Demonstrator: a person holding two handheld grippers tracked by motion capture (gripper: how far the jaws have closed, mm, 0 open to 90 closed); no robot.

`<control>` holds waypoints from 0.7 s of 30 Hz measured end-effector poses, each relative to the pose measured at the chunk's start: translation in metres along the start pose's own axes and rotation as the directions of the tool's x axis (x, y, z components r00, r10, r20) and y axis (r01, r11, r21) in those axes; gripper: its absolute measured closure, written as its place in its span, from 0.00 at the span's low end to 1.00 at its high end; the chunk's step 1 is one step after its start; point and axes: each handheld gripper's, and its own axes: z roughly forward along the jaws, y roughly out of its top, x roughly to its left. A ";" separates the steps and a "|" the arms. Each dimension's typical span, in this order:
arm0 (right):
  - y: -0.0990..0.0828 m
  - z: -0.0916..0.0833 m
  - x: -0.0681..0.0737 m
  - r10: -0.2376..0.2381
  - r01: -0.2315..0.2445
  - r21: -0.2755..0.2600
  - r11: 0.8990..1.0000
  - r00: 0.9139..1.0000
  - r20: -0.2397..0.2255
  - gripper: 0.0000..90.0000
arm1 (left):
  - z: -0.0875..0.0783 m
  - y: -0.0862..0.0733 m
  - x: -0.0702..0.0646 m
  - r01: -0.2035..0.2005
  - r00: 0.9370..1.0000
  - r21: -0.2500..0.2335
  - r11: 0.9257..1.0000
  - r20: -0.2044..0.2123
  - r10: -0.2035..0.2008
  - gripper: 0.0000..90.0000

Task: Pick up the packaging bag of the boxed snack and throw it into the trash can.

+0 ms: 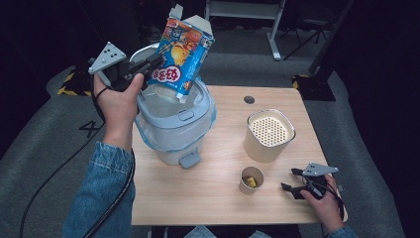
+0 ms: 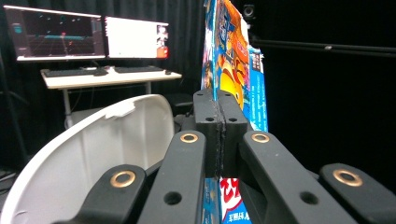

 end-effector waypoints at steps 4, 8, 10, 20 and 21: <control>0.000 0.000 0.000 0.000 0.000 0.000 1.000 1.000 0.000 0.24 | 0.005 -0.003 0.003 -0.005 1.000 0.013 1.000 -0.015 0.005 0.99; 0.000 0.000 0.000 0.000 0.000 0.000 1.000 1.000 0.000 0.24 | 0.012 -0.007 0.001 -0.016 0.999 0.045 0.999 -0.029 0.017 0.99; 0.000 0.000 0.000 0.000 0.000 0.000 1.000 1.000 0.000 0.24 | 0.015 -0.009 0.001 -0.016 0.999 0.049 0.999 -0.028 0.017 0.99; 0.000 0.000 0.000 0.000 0.000 0.000 1.000 1.000 0.000 0.24 | 0.024 -0.018 0.001 -0.006 1.000 0.076 0.997 -0.026 0.008 0.99; 0.000 0.000 0.000 0.000 0.000 0.000 1.000 1.000 0.000 0.24 | 0.024 -0.019 0.001 -0.004 1.000 0.077 0.997 -0.023 0.006 0.99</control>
